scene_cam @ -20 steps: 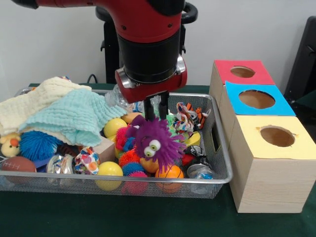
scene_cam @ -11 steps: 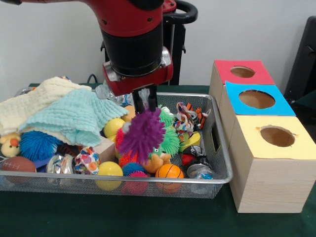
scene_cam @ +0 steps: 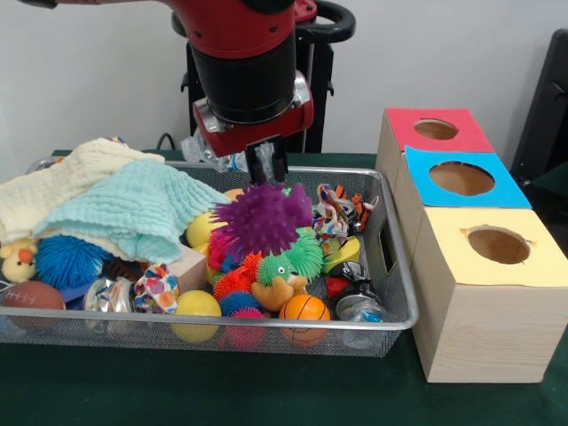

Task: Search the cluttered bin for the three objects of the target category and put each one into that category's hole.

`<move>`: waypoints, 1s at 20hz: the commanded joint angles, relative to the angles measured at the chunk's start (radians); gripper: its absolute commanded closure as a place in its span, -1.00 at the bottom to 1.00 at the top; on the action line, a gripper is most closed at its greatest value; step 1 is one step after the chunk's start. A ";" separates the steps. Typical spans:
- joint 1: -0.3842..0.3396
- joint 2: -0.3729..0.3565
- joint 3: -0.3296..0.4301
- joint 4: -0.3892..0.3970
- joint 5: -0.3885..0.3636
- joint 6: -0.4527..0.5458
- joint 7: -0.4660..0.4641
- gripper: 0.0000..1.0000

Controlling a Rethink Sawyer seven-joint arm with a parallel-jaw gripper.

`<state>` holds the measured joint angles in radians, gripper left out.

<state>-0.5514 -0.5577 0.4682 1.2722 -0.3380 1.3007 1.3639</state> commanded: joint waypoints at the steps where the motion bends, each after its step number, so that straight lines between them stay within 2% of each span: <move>1: -0.017 -0.043 0.031 0.177 0.055 -0.111 0.024 1.00; 4: -0.009 -0.049 0.011 0.194 0.063 -0.123 0.066 1.00; 5: 0.002 -0.054 -0.009 0.197 0.064 -0.128 0.106 1.00; 9: 0.028 -0.094 -0.080 0.254 0.060 -0.210 0.245 1.00; 11: 0.030 -0.111 -0.104 0.291 0.059 -0.258 0.280 1.00; 15: 0.031 -0.142 -0.153 0.359 0.085 -0.297 0.317 1.00; 20: 0.037 -0.196 -0.212 0.461 0.086 -0.374 0.318 1.00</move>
<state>-0.5132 -0.6856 0.3594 1.5407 -0.2816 1.0265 1.3999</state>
